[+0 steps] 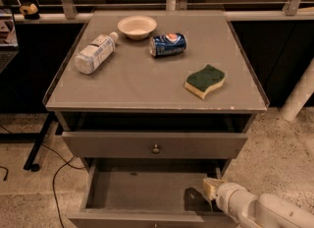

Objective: Open middle drawer

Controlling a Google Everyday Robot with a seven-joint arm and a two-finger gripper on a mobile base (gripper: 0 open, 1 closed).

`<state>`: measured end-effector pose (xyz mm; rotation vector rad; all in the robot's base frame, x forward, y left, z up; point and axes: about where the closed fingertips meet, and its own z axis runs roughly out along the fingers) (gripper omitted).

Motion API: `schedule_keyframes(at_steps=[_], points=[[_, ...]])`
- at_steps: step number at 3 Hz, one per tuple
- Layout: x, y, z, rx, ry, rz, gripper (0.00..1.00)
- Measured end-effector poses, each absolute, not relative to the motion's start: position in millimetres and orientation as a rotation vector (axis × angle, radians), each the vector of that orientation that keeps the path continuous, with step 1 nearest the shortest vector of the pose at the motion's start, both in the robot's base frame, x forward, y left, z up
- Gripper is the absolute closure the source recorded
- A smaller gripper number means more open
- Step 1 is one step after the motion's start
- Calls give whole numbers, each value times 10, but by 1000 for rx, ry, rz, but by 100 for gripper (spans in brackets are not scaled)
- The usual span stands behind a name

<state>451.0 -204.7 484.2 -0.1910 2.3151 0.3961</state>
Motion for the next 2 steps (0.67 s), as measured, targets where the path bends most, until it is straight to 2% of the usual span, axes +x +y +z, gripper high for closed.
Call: schedule_keyframes(at_steps=[2], points=[[4510, -2046, 4842, -191, 2315, 396, 35]])
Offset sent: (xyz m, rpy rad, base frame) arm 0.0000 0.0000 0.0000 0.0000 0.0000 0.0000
